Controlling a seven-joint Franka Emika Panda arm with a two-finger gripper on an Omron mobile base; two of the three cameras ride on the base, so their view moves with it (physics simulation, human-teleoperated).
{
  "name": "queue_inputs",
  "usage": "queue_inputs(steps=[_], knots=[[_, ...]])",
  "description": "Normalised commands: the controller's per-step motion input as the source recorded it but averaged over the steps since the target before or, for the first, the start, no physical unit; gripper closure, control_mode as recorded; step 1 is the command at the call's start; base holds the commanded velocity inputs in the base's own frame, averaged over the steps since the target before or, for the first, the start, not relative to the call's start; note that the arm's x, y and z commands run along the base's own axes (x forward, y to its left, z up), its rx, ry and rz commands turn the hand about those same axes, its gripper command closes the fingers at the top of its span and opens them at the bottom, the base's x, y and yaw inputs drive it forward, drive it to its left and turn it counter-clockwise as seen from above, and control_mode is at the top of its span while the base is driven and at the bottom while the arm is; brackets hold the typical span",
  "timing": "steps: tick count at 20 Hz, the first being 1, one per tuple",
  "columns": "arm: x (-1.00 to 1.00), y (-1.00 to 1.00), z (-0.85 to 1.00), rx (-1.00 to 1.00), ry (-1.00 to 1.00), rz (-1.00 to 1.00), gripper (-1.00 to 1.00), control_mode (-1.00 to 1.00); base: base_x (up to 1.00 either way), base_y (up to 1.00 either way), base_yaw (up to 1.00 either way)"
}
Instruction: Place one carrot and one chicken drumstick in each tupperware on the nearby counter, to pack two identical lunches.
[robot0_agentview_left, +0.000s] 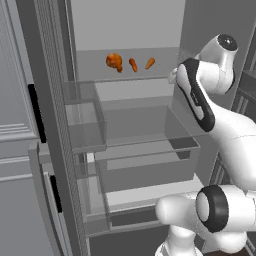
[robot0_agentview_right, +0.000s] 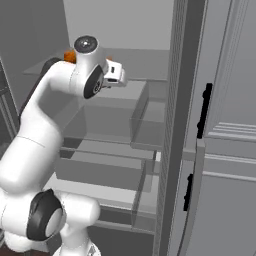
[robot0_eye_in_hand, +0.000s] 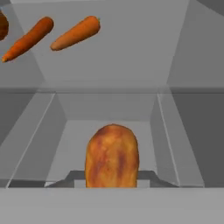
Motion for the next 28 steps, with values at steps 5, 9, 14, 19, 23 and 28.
queue_inputs(steps=[5, 9, 14, 19, 23, 28], knots=[[-0.61, 0.28, -0.94, -0.08, 0.41, 0.04, 1.0, -1.0, 0.0, 0.0, 0.0], [-0.44, 0.21, -1.0, -0.04, 0.47, 0.03, 1.0, -1.0, 0.0, 0.0, 0.0], [-0.66, 0.1, -0.51, 0.0, 0.32, 0.01, 1.0, -1.0, 0.0, 0.0, 0.0], [-0.76, 0.02, -0.37, 0.01, 0.24, 0.0, 1.0, -1.0, 0.0, 0.0, 0.0], [-0.49, 0.0, -0.09, 0.02, 0.07, 0.0, 1.0, 1.0, -0.5, 0.01, 0.0], [0.0, 0.0, 0.0, 0.0, 0.0, 0.0, 1.0, 1.0, -0.97, 0.3, 0.01]])
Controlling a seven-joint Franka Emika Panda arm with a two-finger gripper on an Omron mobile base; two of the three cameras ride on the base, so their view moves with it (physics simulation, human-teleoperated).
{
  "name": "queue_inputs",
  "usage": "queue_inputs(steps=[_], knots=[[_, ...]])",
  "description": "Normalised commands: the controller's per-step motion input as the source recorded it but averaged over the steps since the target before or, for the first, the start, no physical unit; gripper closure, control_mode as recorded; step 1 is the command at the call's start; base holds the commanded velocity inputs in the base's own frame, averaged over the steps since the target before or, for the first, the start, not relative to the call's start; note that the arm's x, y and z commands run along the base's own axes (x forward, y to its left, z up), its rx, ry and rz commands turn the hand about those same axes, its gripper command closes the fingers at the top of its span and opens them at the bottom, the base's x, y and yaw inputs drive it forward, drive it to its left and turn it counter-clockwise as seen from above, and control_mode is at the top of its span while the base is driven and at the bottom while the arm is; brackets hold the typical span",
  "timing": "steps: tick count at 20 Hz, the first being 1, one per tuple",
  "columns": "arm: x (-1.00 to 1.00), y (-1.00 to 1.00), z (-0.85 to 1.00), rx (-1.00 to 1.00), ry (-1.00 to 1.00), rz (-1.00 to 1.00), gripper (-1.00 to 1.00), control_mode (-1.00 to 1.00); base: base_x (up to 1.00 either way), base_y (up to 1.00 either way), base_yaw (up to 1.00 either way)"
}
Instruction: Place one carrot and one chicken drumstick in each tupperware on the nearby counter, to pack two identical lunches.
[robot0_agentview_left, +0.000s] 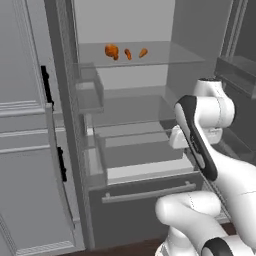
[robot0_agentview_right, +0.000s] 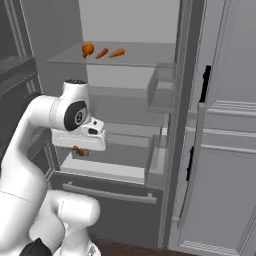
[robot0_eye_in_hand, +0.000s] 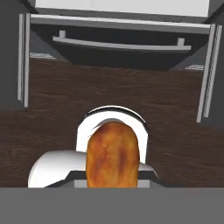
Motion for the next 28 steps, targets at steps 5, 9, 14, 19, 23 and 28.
queue_inputs(steps=[5, 9, 14, 19, 23, 28], knots=[[0.0, 0.0, 0.0, 0.0, 0.0, 0.0, 1.0, 1.0, -0.84, 0.42, 0.08], [0.0, 0.0, 0.0, 0.0, 0.0, 0.0, 1.0, 1.0, -0.73, 0.61, 0.44], [0.0, 0.0, 0.0, 0.0, 0.0, 0.0, 1.0, 1.0, -0.51, 0.67, 0.6], [0.0, 0.0, 0.0, 0.0, 0.0, 0.0, 1.0, 1.0, -0.27, 0.72, 0.61], [0.0, 0.0, 0.0, 0.0, 0.0, 0.0, 1.0, 1.0, -0.01, 0.64, 0.53], [0.0, 0.0, 0.0, 0.0, 0.0, 0.0, 1.0, 1.0, 0.5, 0.24, 0.35]])
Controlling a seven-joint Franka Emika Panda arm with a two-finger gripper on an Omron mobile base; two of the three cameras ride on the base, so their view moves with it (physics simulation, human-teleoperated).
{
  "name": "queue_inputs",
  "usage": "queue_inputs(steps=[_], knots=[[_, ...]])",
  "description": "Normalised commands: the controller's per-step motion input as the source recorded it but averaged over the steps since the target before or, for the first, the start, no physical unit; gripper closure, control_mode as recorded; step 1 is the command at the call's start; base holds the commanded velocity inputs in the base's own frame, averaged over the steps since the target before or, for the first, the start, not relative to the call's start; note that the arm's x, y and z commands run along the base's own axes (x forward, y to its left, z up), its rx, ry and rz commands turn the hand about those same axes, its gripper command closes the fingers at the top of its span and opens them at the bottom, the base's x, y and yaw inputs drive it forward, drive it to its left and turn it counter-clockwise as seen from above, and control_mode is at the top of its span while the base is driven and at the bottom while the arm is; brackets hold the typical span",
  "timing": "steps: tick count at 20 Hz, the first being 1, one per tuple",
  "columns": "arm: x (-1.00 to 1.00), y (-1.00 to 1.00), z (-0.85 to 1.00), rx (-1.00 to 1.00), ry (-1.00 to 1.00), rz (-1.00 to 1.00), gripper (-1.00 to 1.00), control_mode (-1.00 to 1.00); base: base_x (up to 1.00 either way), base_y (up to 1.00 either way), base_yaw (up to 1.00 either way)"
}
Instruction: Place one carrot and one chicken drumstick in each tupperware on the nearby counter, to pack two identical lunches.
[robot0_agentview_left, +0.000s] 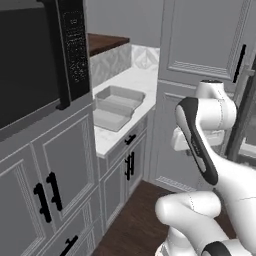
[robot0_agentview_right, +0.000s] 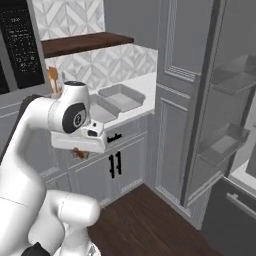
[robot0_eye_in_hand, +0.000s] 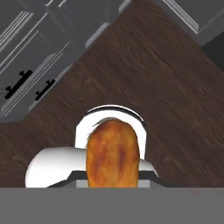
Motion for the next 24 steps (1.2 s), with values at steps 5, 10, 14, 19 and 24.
queue_inputs(steps=[5, 10, 14, 19, 24], knots=[[0.0, 0.0, 0.0, 0.0, 0.0, 0.0, 1.0, 1.0, 0.97, 0.0, 0.2], [0.0, 0.0, 0.0, 0.0, 0.0, 0.0, 1.0, 1.0, 0.98, 0.0, 0.2], [0.0, 0.0, 0.0, 0.0, 0.0, 0.0, 1.0, 1.0, 0.93, 0.0, 0.2], [0.26, 0.0, -0.12, 0.03, 0.0, 0.09, 1.0, -1.0, 0.4, 0.0, 0.12], [0.94, 0.06, -0.37, 0.06, 0.0, 0.37, 1.0, -1.0, 0.0, 0.0, 0.0]])
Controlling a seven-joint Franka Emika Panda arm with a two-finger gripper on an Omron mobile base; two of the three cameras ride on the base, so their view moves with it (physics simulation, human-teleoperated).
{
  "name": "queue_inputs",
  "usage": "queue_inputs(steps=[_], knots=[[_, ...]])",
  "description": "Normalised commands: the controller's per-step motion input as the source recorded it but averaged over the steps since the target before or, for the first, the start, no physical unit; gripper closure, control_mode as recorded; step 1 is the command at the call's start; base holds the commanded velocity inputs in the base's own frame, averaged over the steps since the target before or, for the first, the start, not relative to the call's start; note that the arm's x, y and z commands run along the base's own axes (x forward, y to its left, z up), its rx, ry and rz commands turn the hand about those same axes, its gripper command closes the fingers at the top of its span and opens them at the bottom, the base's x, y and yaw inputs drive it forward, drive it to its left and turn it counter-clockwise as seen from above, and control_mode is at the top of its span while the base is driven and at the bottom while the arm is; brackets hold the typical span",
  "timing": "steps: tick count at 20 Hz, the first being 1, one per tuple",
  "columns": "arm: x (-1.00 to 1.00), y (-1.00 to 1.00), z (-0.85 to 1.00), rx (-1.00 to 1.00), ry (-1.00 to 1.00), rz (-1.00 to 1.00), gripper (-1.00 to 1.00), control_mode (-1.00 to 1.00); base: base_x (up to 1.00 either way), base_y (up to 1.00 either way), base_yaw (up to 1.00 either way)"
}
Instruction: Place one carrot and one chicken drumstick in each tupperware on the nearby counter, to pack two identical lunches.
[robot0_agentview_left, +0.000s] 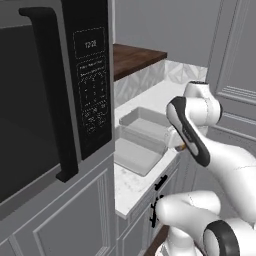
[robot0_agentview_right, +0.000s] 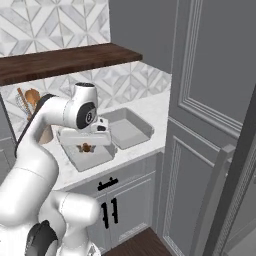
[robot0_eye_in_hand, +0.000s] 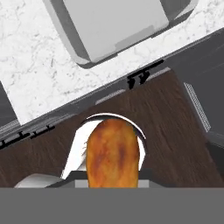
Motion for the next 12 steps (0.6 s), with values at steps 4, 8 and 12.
queue_inputs(steps=[4, 8, 12], knots=[[1.0, 0.13, -0.54, 0.01, 0.0, 0.31, 1.0, -1.0, 0.0, 0.0, 0.0], [1.0, 0.1, -0.42, 0.0, 0.0, 0.2, 1.0, -1.0, 0.0, 0.0, 0.0], [0.99, 0.34, -0.23, 0.01, -0.04, 0.21, 1.0, -1.0, 0.0, 0.0, 0.0]])
